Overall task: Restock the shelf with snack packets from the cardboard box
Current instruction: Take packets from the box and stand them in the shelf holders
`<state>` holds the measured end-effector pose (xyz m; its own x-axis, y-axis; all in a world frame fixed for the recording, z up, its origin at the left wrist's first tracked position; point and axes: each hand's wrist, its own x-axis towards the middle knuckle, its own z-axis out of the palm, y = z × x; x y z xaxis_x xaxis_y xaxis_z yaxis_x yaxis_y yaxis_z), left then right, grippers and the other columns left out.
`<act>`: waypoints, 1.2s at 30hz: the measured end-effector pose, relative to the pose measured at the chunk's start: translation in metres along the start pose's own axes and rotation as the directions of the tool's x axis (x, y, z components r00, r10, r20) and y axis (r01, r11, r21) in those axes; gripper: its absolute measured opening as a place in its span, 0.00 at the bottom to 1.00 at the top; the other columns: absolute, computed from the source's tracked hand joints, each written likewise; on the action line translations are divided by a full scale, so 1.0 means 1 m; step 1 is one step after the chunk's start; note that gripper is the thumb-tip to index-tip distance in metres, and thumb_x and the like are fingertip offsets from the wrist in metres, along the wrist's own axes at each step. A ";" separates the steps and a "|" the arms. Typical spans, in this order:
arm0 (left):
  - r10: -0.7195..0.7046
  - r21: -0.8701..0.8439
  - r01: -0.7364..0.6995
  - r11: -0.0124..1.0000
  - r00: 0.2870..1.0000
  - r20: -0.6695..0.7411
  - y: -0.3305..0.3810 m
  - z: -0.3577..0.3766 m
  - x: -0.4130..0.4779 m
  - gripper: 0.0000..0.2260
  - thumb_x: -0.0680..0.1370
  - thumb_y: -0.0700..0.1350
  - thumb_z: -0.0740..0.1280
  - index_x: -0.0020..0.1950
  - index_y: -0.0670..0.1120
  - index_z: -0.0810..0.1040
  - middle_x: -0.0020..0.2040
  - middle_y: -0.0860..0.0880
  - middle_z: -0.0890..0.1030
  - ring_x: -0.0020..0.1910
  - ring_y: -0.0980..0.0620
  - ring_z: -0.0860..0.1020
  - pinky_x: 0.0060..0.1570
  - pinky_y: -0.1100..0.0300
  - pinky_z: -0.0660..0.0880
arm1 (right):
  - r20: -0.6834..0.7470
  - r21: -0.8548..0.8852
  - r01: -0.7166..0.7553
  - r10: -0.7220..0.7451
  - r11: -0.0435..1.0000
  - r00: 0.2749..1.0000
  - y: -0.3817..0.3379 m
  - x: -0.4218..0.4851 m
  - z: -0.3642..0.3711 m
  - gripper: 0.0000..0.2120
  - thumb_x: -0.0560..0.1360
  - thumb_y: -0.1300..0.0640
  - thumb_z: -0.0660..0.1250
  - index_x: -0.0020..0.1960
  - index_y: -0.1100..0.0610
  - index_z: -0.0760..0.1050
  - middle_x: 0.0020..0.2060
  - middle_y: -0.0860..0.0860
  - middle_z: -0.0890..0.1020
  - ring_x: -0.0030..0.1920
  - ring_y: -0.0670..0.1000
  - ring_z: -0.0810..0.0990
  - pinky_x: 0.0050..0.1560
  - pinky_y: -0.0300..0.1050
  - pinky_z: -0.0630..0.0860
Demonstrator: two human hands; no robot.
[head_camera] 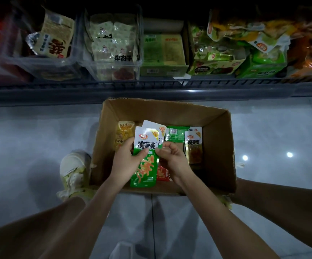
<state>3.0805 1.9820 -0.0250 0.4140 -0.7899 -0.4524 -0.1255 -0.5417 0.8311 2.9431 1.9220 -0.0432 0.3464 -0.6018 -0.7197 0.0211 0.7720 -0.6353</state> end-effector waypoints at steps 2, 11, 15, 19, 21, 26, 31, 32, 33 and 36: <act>-0.013 -0.036 0.014 0.999 1.000 0.025 0.002 0.016 0.007 0.14 0.74 0.40 0.72 0.57 0.51 0.75 0.54 0.52 0.82 0.56 0.52 0.79 0.57 0.51 0.75 | -0.021 -0.030 0.005 -0.006 1.000 1.000 -0.004 0.001 -0.013 0.07 0.74 0.67 0.68 0.49 0.59 0.75 0.33 0.48 0.83 0.38 0.48 0.81 0.45 0.44 0.75; -0.150 -0.114 0.157 0.981 0.986 0.066 0.009 0.075 0.051 0.05 0.76 0.44 0.70 0.50 0.47 0.77 0.43 0.56 0.77 0.45 0.55 0.77 0.48 0.61 0.75 | -0.252 -0.237 0.148 -0.207 0.960 0.945 -0.058 0.001 -0.080 0.14 0.72 0.71 0.68 0.54 0.59 0.75 0.44 0.55 0.85 0.44 0.54 0.84 0.43 0.49 0.81; -0.147 0.166 0.159 0.973 0.986 -0.081 -0.013 0.104 0.093 0.10 0.76 0.44 0.69 0.54 0.40 0.78 0.49 0.42 0.81 0.51 0.45 0.78 0.47 0.57 0.71 | -0.312 -0.237 -0.025 -0.052 0.971 0.949 -0.057 0.020 -0.094 0.13 0.72 0.73 0.67 0.49 0.56 0.75 0.45 0.56 0.83 0.45 0.56 0.83 0.43 0.50 0.79; -0.110 0.354 0.126 0.927 0.992 -0.064 -0.026 0.134 0.118 0.22 0.75 0.48 0.70 0.66 0.40 0.74 0.60 0.39 0.78 0.60 0.41 0.75 0.54 0.56 0.70 | -0.460 -0.136 -0.197 0.114 0.971 0.880 -0.029 0.039 -0.106 0.13 0.74 0.71 0.67 0.46 0.53 0.74 0.49 0.59 0.82 0.48 0.60 0.81 0.50 0.57 0.79; -0.080 0.498 0.098 0.862 0.995 -0.057 -0.036 0.145 0.127 0.27 0.74 0.53 0.71 0.69 0.44 0.70 0.65 0.41 0.75 0.64 0.41 0.72 0.60 0.54 0.68 | -0.487 -0.102 -0.234 0.157 0.967 0.859 -0.020 0.041 -0.108 0.12 0.74 0.70 0.67 0.51 0.54 0.74 0.49 0.59 0.82 0.50 0.61 0.81 0.55 0.61 0.77; -0.013 0.598 0.067 0.799 0.995 -0.094 -0.052 0.156 0.141 0.28 0.71 0.50 0.74 0.67 0.43 0.71 0.66 0.42 0.71 0.66 0.41 0.66 0.66 0.55 0.60 | -0.445 -0.024 -0.226 0.192 0.974 0.875 -0.014 0.039 -0.111 0.16 0.74 0.68 0.67 0.60 0.55 0.72 0.48 0.56 0.82 0.49 0.59 0.81 0.50 0.54 0.78; -0.032 0.535 0.080 0.841 0.995 -0.097 -0.052 0.156 0.140 0.18 0.71 0.45 0.74 0.58 0.41 0.76 0.52 0.41 0.81 0.54 0.41 0.77 0.52 0.52 0.69 | -0.401 -0.002 -0.195 0.178 0.981 0.899 -0.013 0.035 -0.110 0.17 0.75 0.68 0.66 0.61 0.56 0.71 0.48 0.56 0.82 0.43 0.55 0.81 0.41 0.48 0.77; -0.023 0.528 0.063 0.847 0.996 -0.083 -0.051 0.152 0.138 0.13 0.73 0.45 0.73 0.52 0.39 0.78 0.47 0.40 0.81 0.50 0.40 0.78 0.45 0.53 0.69 | -0.396 0.002 -0.191 0.176 0.981 0.901 -0.013 0.034 -0.110 0.17 0.75 0.68 0.66 0.62 0.56 0.71 0.47 0.56 0.82 0.43 0.55 0.81 0.41 0.48 0.77; -0.017 0.516 0.054 0.855 0.997 -0.076 -0.051 0.148 0.135 0.10 0.73 0.44 0.72 0.45 0.38 0.78 0.43 0.39 0.81 0.46 0.40 0.78 0.40 0.53 0.66 | -0.391 0.004 -0.188 0.175 0.982 0.903 -0.013 0.033 -0.108 0.17 0.75 0.69 0.66 0.62 0.57 0.71 0.46 0.56 0.83 0.43 0.55 0.82 0.41 0.48 0.77; -0.023 0.415 0.062 0.908 0.995 -0.100 -0.055 0.131 0.127 0.12 0.74 0.42 0.71 0.36 0.36 0.74 0.38 0.35 0.78 0.41 0.37 0.76 0.36 0.53 0.62 | -0.370 -0.014 -0.160 0.143 0.987 0.918 -0.017 0.027 -0.102 0.16 0.75 0.70 0.65 0.61 0.60 0.72 0.45 0.56 0.83 0.44 0.56 0.82 0.43 0.49 0.78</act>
<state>3.0221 1.8736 -0.1709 0.5050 -0.7447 -0.4364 -0.4620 -0.6603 0.5921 2.8564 1.8720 -0.0805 -0.0262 -0.5177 -0.8552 -0.0477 0.8551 -0.5162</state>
